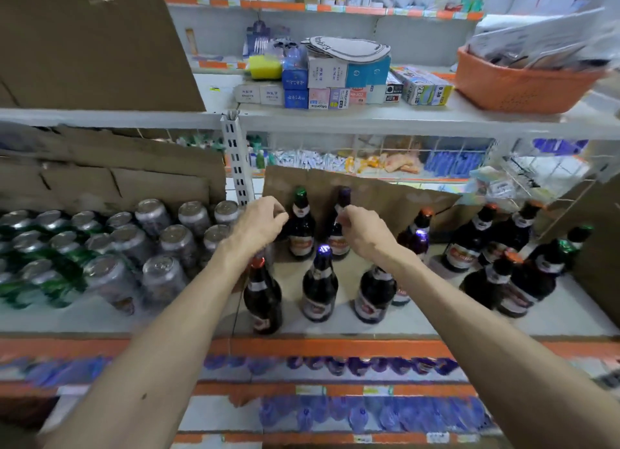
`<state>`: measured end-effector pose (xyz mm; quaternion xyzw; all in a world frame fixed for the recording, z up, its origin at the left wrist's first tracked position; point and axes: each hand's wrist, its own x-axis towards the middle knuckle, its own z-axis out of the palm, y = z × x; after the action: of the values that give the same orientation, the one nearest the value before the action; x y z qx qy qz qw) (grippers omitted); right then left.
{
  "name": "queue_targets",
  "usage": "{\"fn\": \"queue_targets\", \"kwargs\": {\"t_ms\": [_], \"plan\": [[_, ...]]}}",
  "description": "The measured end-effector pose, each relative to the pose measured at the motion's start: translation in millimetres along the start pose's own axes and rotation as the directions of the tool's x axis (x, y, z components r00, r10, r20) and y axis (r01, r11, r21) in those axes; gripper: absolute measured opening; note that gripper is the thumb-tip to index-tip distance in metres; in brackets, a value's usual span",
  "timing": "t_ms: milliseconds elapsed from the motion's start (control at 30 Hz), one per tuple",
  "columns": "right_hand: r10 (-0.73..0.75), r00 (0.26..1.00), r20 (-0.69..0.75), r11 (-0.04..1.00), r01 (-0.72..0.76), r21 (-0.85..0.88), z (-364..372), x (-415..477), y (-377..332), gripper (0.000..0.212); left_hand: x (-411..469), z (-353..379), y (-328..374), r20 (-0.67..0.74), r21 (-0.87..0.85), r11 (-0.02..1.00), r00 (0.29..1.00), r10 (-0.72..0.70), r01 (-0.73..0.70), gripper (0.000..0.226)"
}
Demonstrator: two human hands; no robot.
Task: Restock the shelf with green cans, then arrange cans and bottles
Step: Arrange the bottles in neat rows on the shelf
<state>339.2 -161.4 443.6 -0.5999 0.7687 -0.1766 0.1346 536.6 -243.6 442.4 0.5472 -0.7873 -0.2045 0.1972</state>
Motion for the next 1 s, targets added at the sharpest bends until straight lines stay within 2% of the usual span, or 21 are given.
{"fn": "queue_targets", "kwargs": {"t_ms": [133, 267, 367, 467, 667, 800, 900, 1000], "plan": [[0.014, 1.000, -0.003, 1.000, -0.014, -0.007, 14.4, -44.6, -0.4, 0.019, -62.2, -8.5, -18.7, -0.081, -0.117, 0.988, 0.991, -0.111, 0.101, 0.031], [0.050, 0.998, 0.038, 0.998, -0.051, 0.022, 36.2, -99.7, 0.3, 0.021, -118.6, -15.2, -37.2, -0.007, 0.015, 0.980, 0.980, -0.200, 0.200, 0.044], [0.094, 0.990, 0.108, 0.994, -0.099, 0.044, 44.4, -128.3, -2.7, 0.022, -148.2, -20.9, -45.9, 0.044, 0.025, 0.966, 0.965, -0.257, 0.256, 0.048], [0.139, 0.981, 0.136, 0.985, -0.151, 0.081, 44.6, -142.3, -7.1, 0.023, -166.0, -20.1, -46.9, 0.044, 0.068, 0.969, 0.969, -0.242, 0.239, 0.039], [0.183, 0.978, 0.102, 0.971, -0.196, 0.137, 51.9, -130.8, -21.5, 0.035, -160.8, -8.7, -55.6, 0.083, 0.040, 0.965, 0.962, -0.260, 0.258, 0.057], [0.229, 0.972, 0.050, 0.952, -0.234, 0.195, 56.3, -111.9, -26.6, 0.045, -140.3, -2.8, -56.5, 0.108, -0.014, 0.974, 0.968, -0.225, 0.227, 0.058], [0.237, 0.971, -0.003, 0.935, -0.227, 0.271, 63.3, -97.1, -28.8, 0.045, -124.4, 4.4, -59.1, 0.124, -0.071, 0.981, 0.978, -0.169, 0.178, 0.053], [0.239, 0.969, -0.062, 0.923, -0.206, 0.326, 72.6, -83.7, -30.6, 0.044, -111.8, 10.8, -65.8, 0.145, -0.121, 0.983, 0.982, -0.119, 0.137, 0.035]]}}
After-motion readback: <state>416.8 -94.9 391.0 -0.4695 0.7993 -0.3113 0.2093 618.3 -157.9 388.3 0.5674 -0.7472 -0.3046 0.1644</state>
